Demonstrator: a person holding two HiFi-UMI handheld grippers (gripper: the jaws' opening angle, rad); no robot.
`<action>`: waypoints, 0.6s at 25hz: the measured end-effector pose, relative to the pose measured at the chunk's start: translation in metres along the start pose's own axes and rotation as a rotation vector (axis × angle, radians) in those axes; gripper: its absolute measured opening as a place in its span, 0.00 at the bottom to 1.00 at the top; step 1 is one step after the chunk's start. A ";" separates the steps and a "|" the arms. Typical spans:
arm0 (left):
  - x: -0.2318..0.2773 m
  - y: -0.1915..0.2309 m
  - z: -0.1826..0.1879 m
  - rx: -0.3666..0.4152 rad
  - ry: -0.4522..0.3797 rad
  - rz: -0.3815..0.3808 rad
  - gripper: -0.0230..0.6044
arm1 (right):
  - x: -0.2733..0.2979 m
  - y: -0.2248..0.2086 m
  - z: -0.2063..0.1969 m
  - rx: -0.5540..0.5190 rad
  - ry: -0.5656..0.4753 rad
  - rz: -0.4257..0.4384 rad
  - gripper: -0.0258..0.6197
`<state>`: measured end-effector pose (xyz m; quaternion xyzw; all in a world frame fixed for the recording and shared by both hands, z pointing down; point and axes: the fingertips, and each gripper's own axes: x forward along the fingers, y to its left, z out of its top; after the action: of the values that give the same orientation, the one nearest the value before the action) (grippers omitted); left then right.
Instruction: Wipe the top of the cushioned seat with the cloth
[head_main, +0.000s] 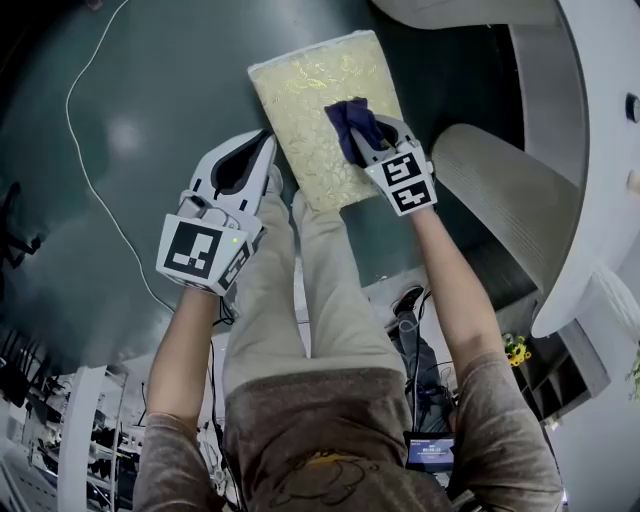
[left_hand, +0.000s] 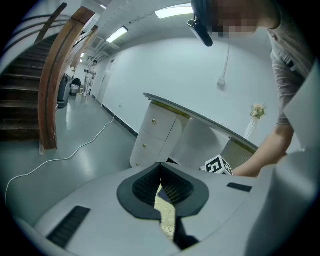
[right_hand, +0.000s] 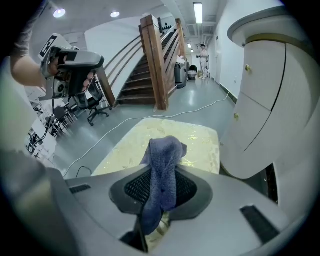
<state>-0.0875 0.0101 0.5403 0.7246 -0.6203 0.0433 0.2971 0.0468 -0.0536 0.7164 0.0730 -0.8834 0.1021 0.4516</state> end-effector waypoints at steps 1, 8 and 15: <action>0.000 -0.001 0.000 0.002 0.001 -0.001 0.06 | -0.003 -0.007 -0.002 0.003 0.004 -0.010 0.18; 0.003 -0.007 0.001 0.013 0.006 -0.014 0.06 | -0.018 -0.046 -0.019 0.013 0.027 -0.072 0.18; 0.000 -0.012 0.001 0.029 0.015 -0.028 0.06 | -0.032 -0.082 -0.039 0.019 0.084 -0.155 0.18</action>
<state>-0.0771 0.0103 0.5349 0.7373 -0.6070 0.0534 0.2918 0.1145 -0.1222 0.7218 0.1409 -0.8544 0.0781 0.4940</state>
